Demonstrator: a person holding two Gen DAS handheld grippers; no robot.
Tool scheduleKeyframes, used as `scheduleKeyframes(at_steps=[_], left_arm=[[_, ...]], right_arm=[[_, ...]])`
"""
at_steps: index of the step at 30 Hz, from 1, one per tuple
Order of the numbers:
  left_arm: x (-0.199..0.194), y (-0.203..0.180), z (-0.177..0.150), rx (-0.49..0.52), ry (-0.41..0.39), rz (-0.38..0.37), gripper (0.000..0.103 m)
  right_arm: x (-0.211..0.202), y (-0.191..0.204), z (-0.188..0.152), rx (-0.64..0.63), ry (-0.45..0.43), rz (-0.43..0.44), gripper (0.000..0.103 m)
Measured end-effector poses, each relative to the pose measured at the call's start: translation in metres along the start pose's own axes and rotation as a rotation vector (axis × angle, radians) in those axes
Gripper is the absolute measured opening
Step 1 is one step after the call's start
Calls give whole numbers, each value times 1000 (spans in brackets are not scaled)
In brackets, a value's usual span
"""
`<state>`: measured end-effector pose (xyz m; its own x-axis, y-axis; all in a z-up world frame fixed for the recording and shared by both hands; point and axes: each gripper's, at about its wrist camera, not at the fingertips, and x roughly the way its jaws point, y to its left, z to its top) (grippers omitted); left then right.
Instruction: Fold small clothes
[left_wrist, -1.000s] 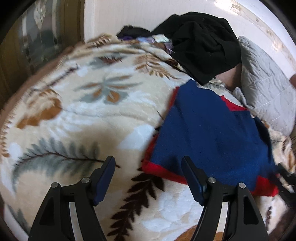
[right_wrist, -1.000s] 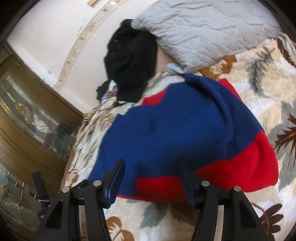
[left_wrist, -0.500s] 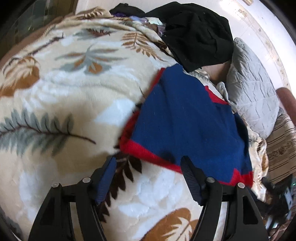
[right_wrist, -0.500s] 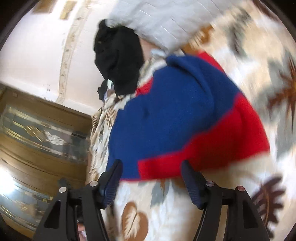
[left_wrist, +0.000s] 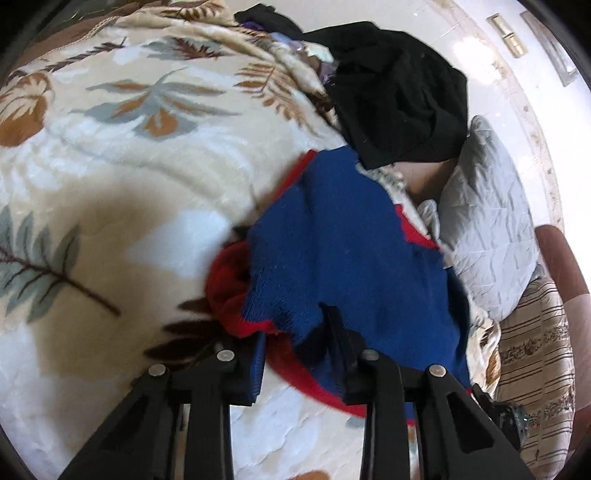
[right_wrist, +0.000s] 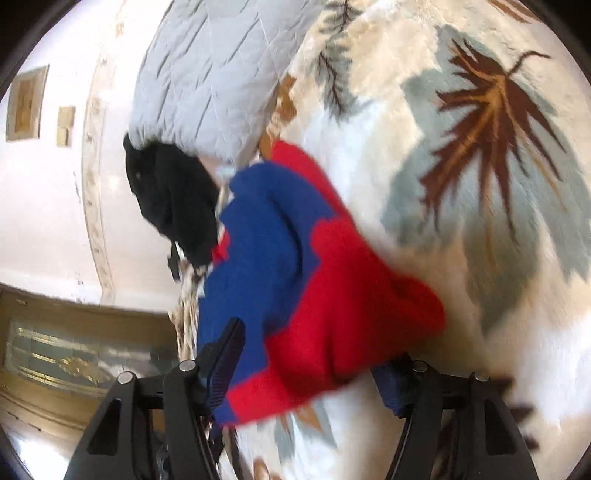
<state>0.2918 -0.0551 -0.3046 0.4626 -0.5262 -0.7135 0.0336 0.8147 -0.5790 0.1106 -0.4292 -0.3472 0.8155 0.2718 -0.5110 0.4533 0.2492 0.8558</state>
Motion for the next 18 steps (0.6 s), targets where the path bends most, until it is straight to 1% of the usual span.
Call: scheduleKeyframes(at_steps=[4, 6, 7, 8, 9, 11, 13, 15, 18], left_arm=[[9, 0, 3, -16, -1, -25, 35], [13, 2, 6, -31, 1, -51, 34], [14, 3, 8, -36, -3, -64, 32], [13, 4, 8, -39, -11, -76, 21], [13, 4, 9, -36, -22, -86, 19], [10, 4, 8, -31, -33, -86, 13], [0, 0, 5, -7, -76, -91, 12], [-9, -6, 4, 28, -101, -84, 12], [-26, -13, 3, 54, -122, -80, 11]], right_arm=[[18, 15, 3, -66, -23, -24, 69], [23, 17, 5, -85, -33, -42, 57], [26, 15, 7, -90, -29, -53, 35], [29, 12, 8, -85, -25, -69, 32], [30, 11, 9, -82, -32, -66, 31], [24, 21, 6, -136, -57, -78, 29], [16, 36, 2, -215, -90, -78, 28], [6, 50, -4, -276, -125, -70, 27], [-5, 67, -14, -353, -169, -87, 26]])
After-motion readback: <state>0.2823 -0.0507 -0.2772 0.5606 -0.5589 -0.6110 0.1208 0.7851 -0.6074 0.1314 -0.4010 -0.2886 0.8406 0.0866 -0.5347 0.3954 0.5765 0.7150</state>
